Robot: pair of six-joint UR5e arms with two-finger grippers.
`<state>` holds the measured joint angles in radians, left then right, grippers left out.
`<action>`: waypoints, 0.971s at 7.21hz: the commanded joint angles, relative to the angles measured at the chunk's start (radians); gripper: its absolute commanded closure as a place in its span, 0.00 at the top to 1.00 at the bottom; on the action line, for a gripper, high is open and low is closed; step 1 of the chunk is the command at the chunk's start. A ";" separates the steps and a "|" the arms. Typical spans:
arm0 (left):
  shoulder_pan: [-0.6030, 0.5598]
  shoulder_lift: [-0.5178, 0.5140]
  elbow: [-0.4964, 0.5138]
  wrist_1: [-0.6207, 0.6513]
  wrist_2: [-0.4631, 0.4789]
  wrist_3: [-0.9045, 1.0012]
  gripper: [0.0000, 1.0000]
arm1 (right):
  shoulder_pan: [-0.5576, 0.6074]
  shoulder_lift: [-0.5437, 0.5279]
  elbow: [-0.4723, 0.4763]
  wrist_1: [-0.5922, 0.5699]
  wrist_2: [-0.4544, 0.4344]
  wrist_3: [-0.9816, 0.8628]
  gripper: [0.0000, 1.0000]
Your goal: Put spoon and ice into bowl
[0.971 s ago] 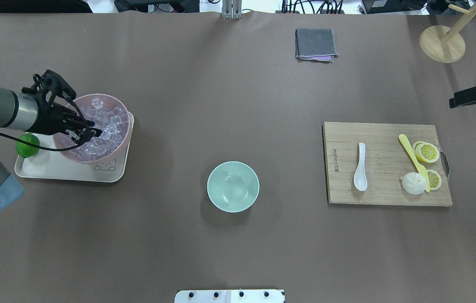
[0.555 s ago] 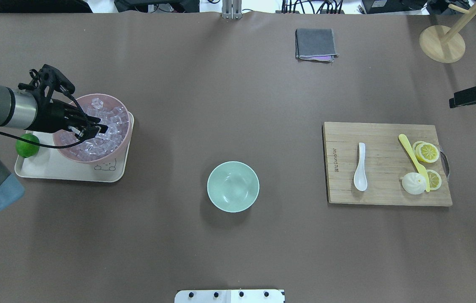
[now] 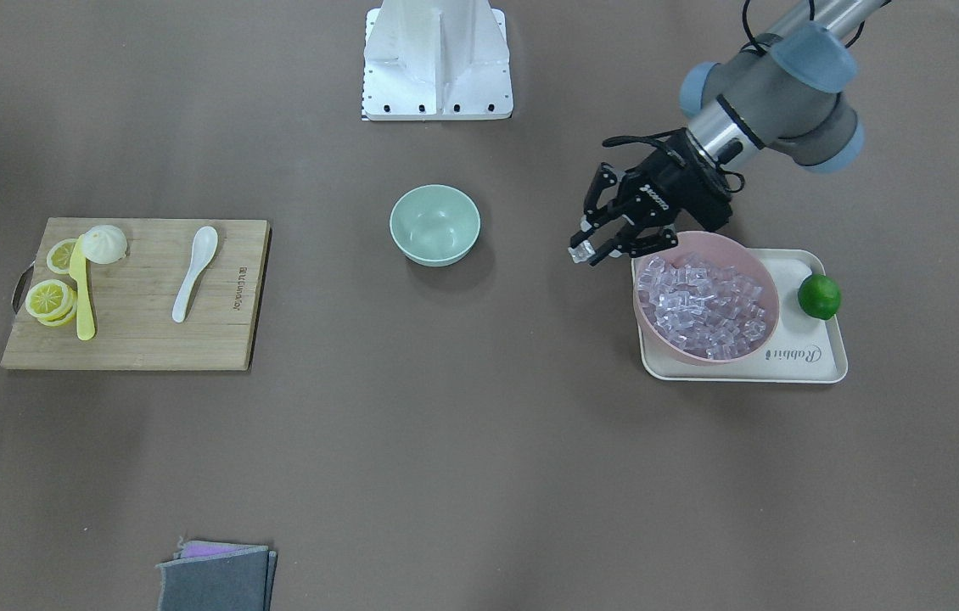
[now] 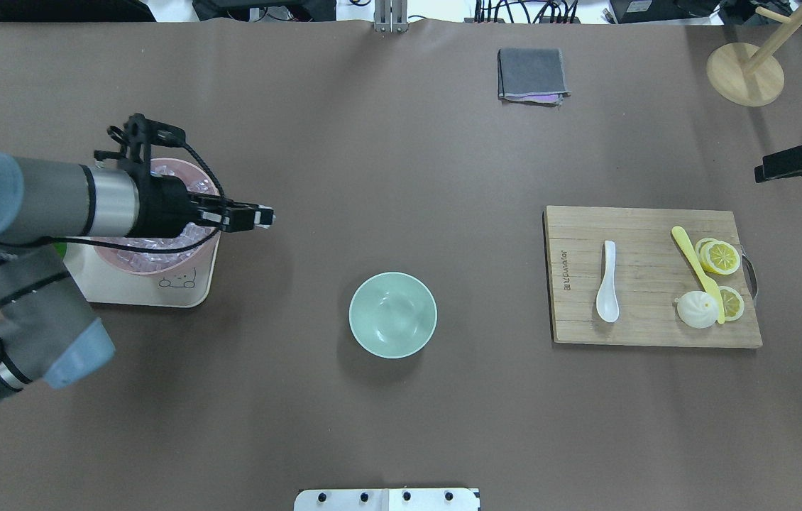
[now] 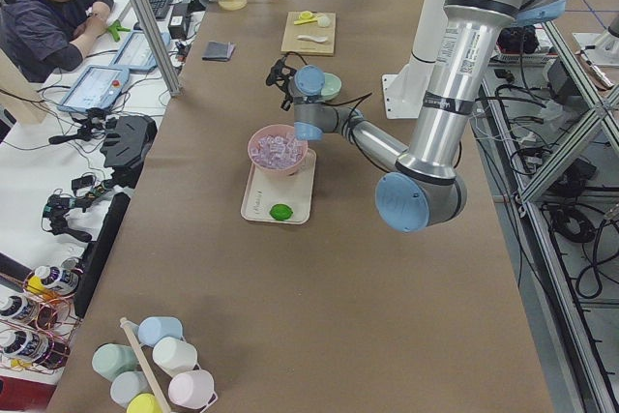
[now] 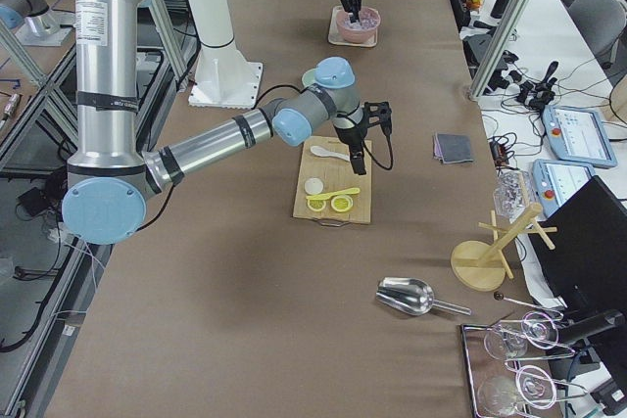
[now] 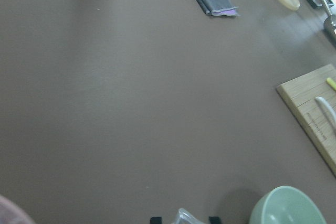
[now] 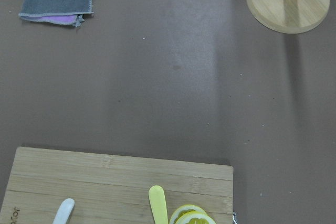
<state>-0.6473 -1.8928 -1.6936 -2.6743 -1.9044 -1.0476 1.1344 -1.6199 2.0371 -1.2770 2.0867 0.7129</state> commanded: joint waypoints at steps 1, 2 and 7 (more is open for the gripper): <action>0.247 -0.080 0.017 0.001 0.314 -0.060 0.00 | -0.002 0.000 0.000 0.004 -0.002 0.000 1.00; 0.329 -0.124 0.046 0.004 0.418 -0.064 0.00 | -0.004 0.000 -0.001 0.004 -0.008 0.000 1.00; 0.373 -0.180 0.121 -0.024 0.501 -0.064 0.98 | -0.010 0.006 -0.001 0.005 -0.008 0.000 1.00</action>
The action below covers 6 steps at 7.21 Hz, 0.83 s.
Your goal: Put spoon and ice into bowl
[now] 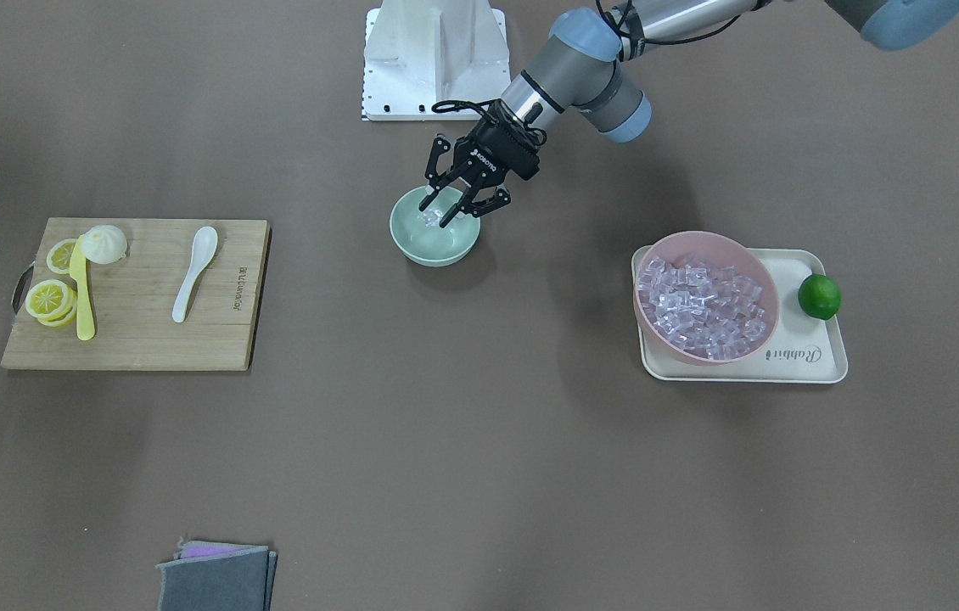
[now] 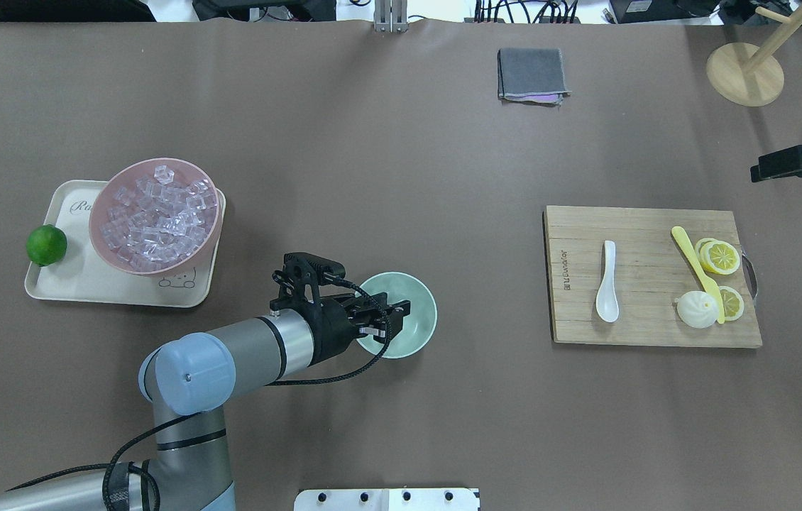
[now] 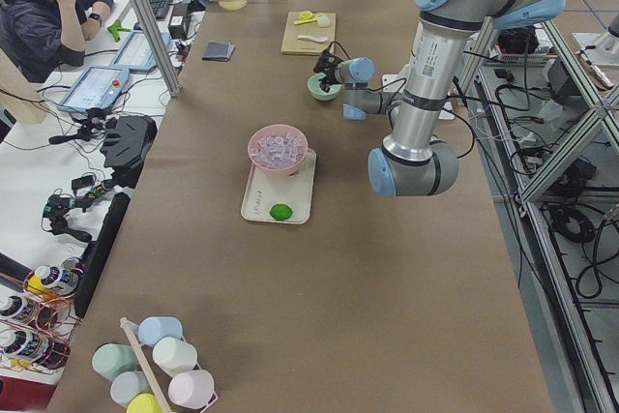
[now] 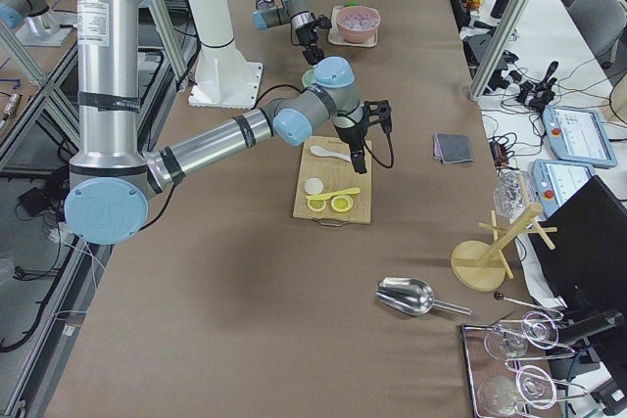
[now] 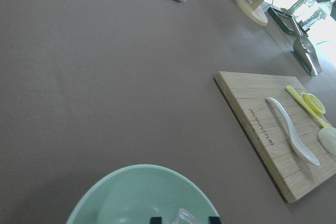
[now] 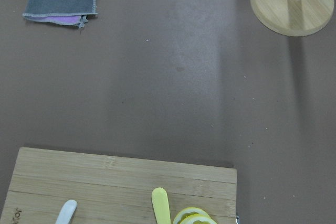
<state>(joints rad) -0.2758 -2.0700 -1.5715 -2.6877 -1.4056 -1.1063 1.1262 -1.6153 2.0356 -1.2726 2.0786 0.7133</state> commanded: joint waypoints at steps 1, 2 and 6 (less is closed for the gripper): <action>0.001 -0.001 -0.001 -0.052 0.002 -0.007 0.98 | -0.002 0.003 0.000 0.001 0.000 0.000 1.00; -0.006 0.001 -0.034 -0.057 -0.003 -0.004 0.98 | -0.003 0.009 0.000 -0.001 0.000 0.000 1.00; -0.345 0.135 -0.321 0.412 -0.355 0.009 0.98 | -0.148 0.052 0.001 0.001 -0.133 0.223 1.00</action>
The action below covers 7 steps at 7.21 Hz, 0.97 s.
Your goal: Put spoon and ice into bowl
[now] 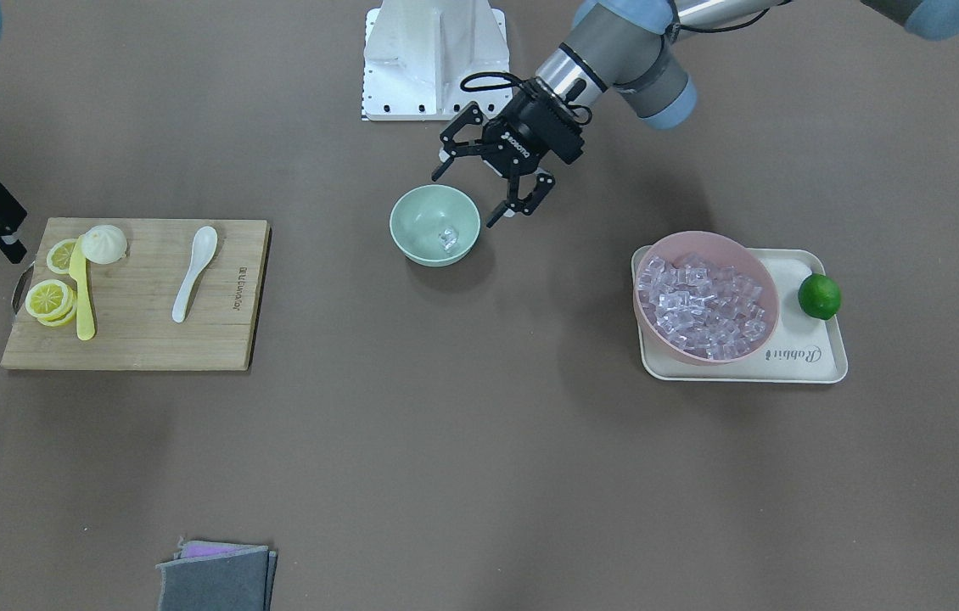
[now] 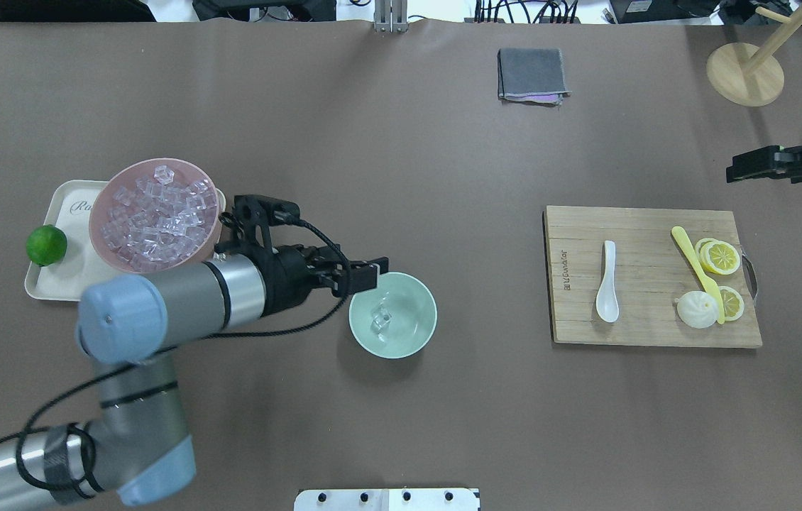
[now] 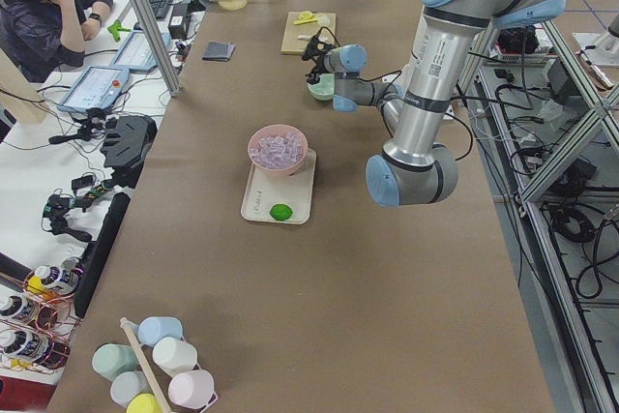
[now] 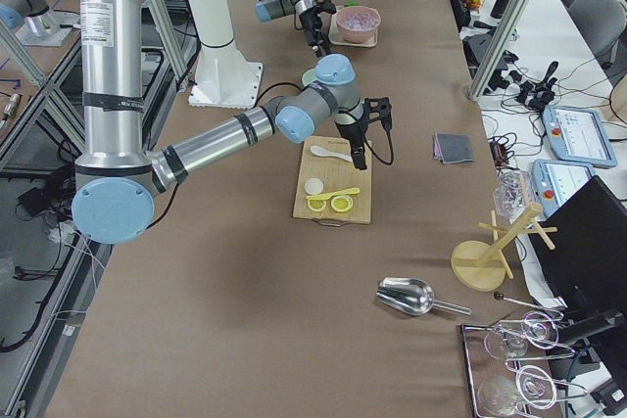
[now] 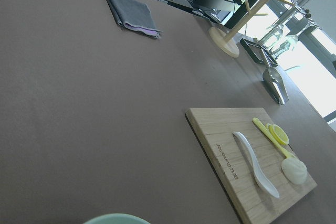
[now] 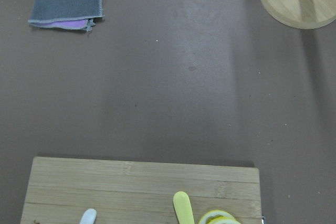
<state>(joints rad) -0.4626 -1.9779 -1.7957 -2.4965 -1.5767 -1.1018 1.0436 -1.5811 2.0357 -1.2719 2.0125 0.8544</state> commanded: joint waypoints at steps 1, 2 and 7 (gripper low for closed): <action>-0.358 0.050 -0.111 0.377 -0.429 0.111 0.98 | -0.109 0.027 0.001 0.000 -0.107 0.116 1.00; -0.553 0.110 -0.108 0.471 -0.648 0.340 0.98 | -0.152 0.027 0.000 0.000 -0.151 0.147 1.00; -1.031 0.393 0.080 0.528 -0.743 1.046 0.99 | -0.505 0.084 -0.073 0.000 -0.496 0.457 0.98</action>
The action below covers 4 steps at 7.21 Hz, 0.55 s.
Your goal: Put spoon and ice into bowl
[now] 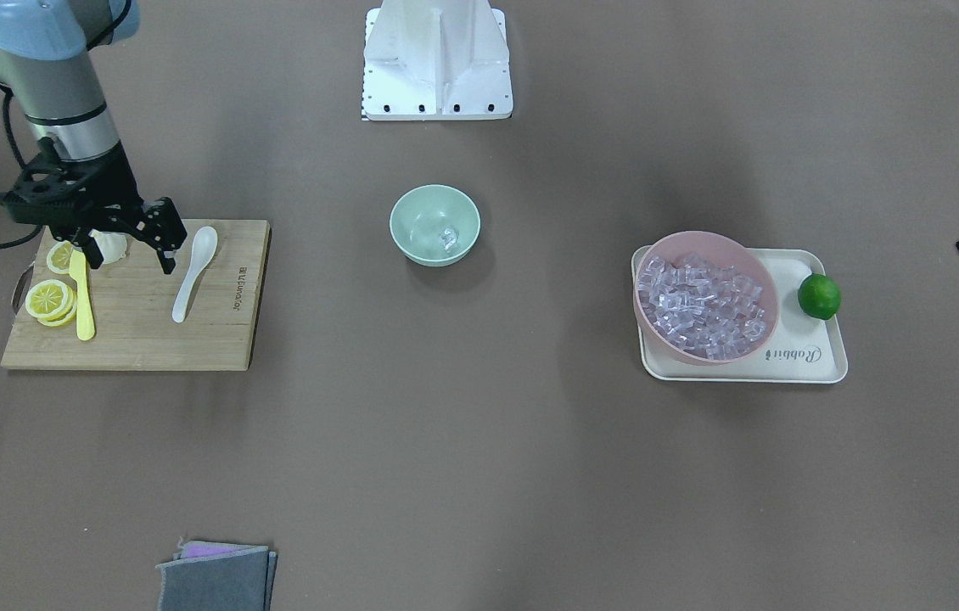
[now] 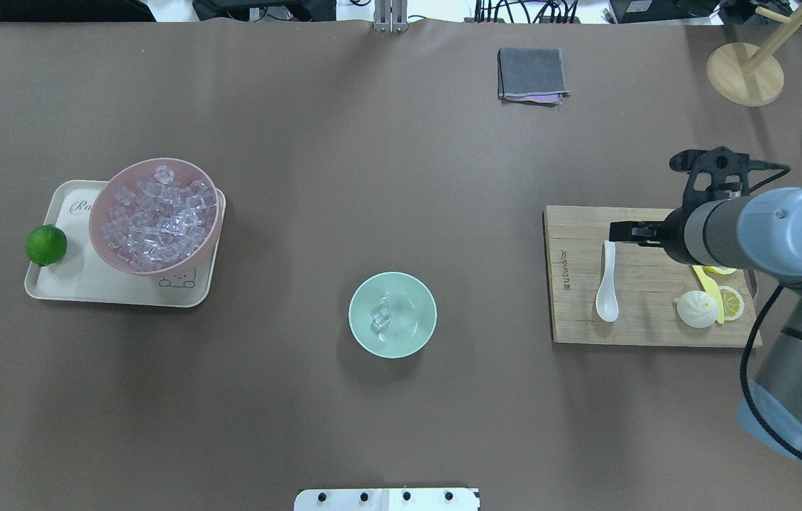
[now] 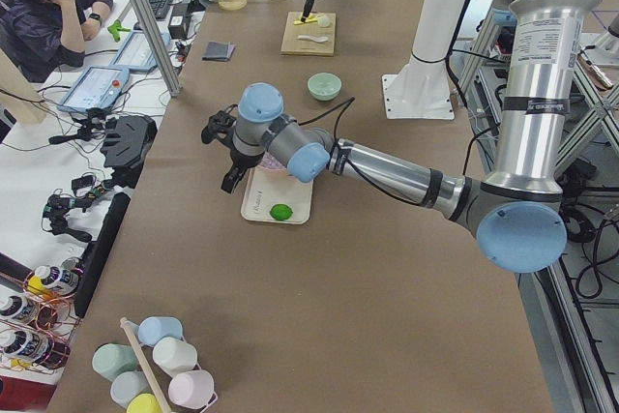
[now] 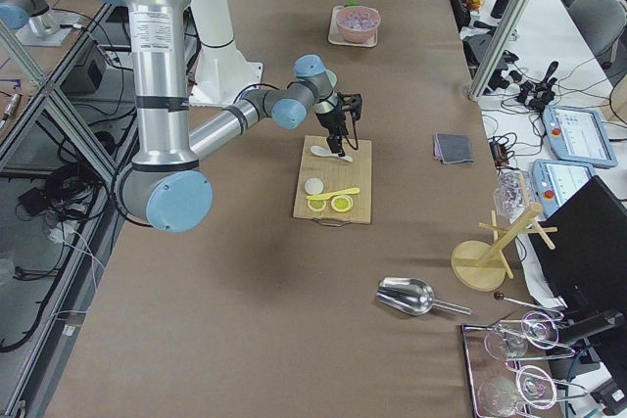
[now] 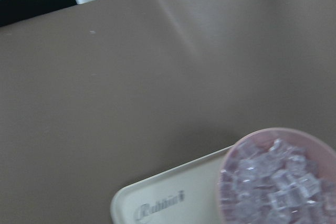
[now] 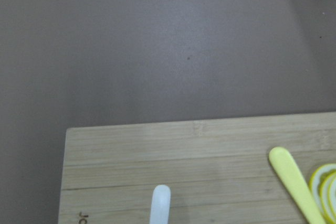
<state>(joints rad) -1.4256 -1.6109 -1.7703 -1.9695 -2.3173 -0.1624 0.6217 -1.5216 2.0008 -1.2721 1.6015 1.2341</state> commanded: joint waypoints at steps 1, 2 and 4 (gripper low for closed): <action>-0.072 0.037 0.063 0.001 -0.002 0.133 0.99 | -0.121 0.043 -0.087 0.040 -0.139 0.108 0.95; -0.072 0.040 0.061 -0.002 -0.004 0.133 0.99 | -0.132 0.043 -0.164 0.147 -0.155 0.120 0.85; -0.072 0.042 0.061 -0.002 -0.004 0.127 0.99 | -0.129 0.038 -0.215 0.224 -0.183 0.126 0.55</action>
<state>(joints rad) -1.4961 -1.5710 -1.7104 -1.9708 -2.3207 -0.0333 0.4942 -1.4822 1.8146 -1.0855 1.4355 1.3548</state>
